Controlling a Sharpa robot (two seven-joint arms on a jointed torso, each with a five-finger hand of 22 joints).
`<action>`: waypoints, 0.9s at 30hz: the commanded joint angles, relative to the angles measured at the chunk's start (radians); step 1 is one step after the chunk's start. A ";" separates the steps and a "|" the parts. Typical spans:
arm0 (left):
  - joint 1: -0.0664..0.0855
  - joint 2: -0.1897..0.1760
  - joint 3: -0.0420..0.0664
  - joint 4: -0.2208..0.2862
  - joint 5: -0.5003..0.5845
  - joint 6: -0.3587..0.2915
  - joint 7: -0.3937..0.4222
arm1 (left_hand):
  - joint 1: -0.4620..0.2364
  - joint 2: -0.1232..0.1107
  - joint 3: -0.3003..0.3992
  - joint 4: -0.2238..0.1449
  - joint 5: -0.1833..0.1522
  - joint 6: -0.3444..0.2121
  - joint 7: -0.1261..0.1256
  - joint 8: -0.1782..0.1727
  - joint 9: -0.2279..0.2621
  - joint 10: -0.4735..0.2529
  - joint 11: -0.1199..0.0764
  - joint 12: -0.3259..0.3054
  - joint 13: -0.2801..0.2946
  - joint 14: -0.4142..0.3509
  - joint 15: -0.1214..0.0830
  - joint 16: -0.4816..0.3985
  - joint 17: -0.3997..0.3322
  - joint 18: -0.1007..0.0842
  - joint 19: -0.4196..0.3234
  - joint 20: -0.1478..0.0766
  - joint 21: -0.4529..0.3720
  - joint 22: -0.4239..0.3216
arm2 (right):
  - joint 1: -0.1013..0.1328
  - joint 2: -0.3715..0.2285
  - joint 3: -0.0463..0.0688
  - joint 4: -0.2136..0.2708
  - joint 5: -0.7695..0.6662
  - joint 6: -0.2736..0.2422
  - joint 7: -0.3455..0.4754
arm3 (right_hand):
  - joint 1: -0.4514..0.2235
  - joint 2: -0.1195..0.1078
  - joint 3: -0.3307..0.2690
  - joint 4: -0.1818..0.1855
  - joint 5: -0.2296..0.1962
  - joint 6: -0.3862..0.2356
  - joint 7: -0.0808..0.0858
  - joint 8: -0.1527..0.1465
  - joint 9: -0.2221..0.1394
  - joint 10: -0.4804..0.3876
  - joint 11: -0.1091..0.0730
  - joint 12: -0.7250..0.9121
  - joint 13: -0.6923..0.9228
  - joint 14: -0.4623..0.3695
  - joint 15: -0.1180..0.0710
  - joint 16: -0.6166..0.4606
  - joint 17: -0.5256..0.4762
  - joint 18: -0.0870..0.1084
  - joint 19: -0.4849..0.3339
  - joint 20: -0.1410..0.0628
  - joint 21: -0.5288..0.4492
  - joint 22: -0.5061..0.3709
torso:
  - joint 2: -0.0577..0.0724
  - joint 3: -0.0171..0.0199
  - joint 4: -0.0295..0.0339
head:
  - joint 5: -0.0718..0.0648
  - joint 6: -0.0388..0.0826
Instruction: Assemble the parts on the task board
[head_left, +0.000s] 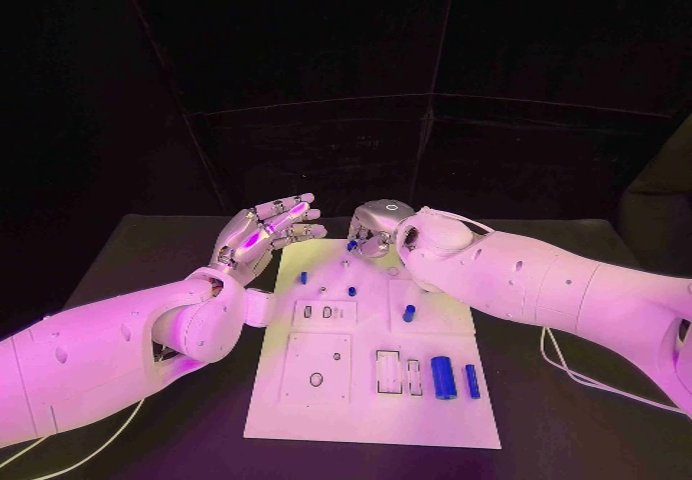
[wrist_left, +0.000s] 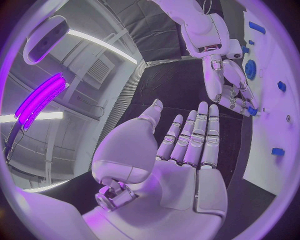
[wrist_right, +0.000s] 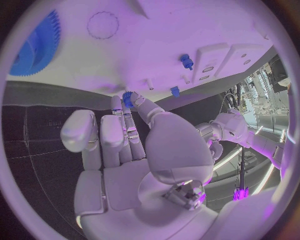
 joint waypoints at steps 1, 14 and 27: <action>0.003 0.000 0.001 0.002 -0.007 0.012 0.003 | 0.001 0.007 0.002 -0.005 0.002 0.000 0.093 -0.006 -0.001 -0.002 0.005 -0.002 -0.001 0.001 0.002 -0.005 -0.002 0.013 0.006 0.000 0.004 -0.001 | 0.003 0.002 0.001 -0.005 -0.011 0.050 -0.007 | 0.000 -0.013 -0.001 0.007 -0.006 0.000 0.005 -0.004 0.000 -0.003 0.003 -0.005 0.001 0.023 0.003 0.007 0.001 -0.007 0.000 0.006 0.005 0.001 | 0.000 -0.0007 0.0000 | 0.000 -0.002; 0.005 0.000 0.001 0.002 -0.007 0.011 0.004 | 0.001 0.008 0.003 -0.005 0.002 -0.003 0.093 -0.007 -0.001 -0.002 0.005 -0.002 -0.001 0.001 0.002 -0.006 -0.002 0.013 0.007 0.000 0.004 -0.001 | 0.003 0.010 0.000 -0.017 -0.015 0.033 -0.011 | -0.016 -0.046 -0.016 0.027 -0.019 -0.066 0.026 -0.019 -0.010 -0.069 0.025 -0.010 -0.009 0.002 0.023 -0.034 -0.064 0.002 -0.032 0.019 -0.031 -0.056 | -0.002 0.0003 -0.0018 | 0.002 -0.010; 0.006 -0.003 0.001 -0.002 -0.007 0.013 0.002 | 0.002 0.008 0.003 -0.006 0.002 0.001 0.092 -0.007 0.000 -0.002 0.004 -0.002 -0.001 0.002 0.002 -0.007 -0.002 0.013 0.007 0.000 0.004 -0.002 | 0.003 -0.036 0.001 0.037 0.010 -0.083 0.007 | 0.022 -0.067 -0.130 0.070 -0.004 -0.256 0.043 -0.007 -0.003 -0.187 0.039 0.044 -0.004 -0.016 0.034 -0.114 -0.184 0.021 -0.078 0.038 -0.100 -0.155 | -0.003 0.0013 -0.0037 | 0.004 -0.008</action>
